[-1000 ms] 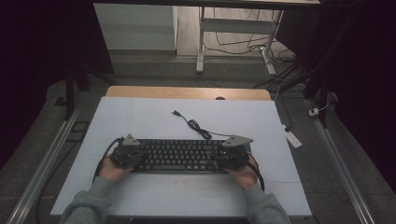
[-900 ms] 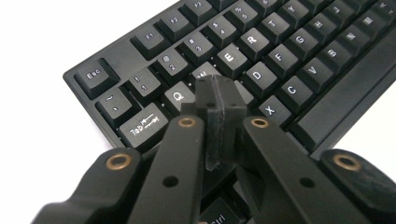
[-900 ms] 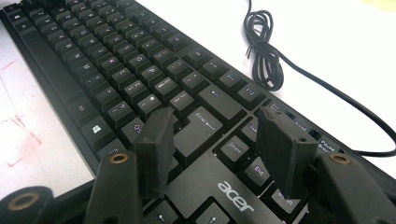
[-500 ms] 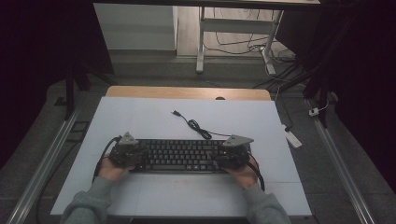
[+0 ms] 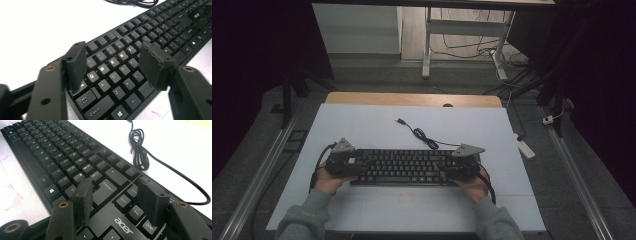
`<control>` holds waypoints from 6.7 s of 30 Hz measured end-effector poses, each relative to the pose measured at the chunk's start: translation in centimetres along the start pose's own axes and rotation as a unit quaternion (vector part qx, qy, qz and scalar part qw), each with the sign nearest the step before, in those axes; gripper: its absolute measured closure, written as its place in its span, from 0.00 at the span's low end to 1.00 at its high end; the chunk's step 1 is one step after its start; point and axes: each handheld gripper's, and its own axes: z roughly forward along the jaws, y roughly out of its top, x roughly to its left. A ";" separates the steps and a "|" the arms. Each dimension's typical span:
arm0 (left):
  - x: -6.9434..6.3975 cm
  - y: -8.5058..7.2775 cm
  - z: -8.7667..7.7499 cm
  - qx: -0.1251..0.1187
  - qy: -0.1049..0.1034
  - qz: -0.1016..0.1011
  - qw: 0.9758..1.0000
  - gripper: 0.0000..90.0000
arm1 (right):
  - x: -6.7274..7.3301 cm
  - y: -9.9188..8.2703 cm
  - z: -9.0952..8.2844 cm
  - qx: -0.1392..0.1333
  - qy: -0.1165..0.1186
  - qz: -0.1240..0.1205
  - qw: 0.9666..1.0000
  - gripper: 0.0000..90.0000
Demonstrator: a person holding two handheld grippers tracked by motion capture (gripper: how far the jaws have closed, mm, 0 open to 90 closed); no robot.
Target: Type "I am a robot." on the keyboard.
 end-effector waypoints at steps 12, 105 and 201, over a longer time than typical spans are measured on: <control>0.1 0.0 0.2 0.010 -0.007 -0.002 1.000 0.36 | 0.2 0.2 -0.2 -0.010 -0.002 -0.004 1.000 0.51; -0.5 -0.2 1.4 0.043 -0.009 0.020 0.999 0.34 | 7.8 4.0 8.4 0.048 0.107 -0.087 0.989 1.00; -4.9 -0.2 3.6 0.055 -0.087 0.084 0.991 0.99 | 0.3 0.0 -0.8 -0.004 0.013 -0.002 1.000 0.53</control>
